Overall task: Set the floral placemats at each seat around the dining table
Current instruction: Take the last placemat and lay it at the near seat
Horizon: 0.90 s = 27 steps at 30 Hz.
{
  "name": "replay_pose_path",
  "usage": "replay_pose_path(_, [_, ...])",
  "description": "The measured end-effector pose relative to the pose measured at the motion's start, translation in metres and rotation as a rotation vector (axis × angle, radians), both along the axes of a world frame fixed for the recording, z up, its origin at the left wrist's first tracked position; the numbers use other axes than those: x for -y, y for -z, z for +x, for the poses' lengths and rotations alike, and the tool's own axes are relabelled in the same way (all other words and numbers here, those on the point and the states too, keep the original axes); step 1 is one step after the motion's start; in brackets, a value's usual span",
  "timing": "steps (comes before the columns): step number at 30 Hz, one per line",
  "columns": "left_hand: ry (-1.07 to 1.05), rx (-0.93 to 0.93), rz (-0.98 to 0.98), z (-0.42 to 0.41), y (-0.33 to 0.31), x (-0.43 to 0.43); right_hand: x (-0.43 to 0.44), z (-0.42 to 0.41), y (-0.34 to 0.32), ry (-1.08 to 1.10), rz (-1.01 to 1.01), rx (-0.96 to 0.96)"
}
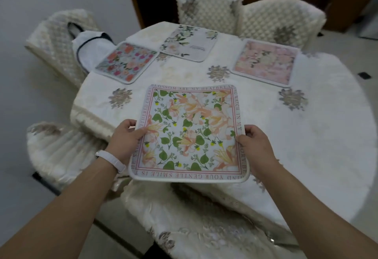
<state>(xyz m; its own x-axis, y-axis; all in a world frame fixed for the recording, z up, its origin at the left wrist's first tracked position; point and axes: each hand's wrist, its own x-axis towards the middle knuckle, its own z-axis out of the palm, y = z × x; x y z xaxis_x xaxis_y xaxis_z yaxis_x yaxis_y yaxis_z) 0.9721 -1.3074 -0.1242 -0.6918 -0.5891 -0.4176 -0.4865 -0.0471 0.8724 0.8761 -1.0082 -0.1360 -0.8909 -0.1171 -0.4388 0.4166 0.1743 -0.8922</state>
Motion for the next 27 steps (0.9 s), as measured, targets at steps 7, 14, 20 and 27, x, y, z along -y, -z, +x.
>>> replay_pose_path(7, [0.263, 0.025, 0.039, -0.049, 0.043, -0.006, -0.022, 0.025, 0.027, 0.238, 0.086, 0.068])
replay_pose_path(14, [0.474, 0.102, 0.106, -0.076, 0.082, -0.01, -0.016, 0.061, 0.054, 0.443, 0.168, 0.136])
replay_pose_path(20, [0.601, 0.148, 0.143, -0.087, 0.106, -0.023, -0.021, 0.069, 0.076, 0.531, 0.202, 0.205])
replay_pose_path(27, [0.649, 0.257, 0.107, -0.102, 0.131, -0.043, -0.029, 0.071, 0.114, 0.572, 0.245, 0.255])
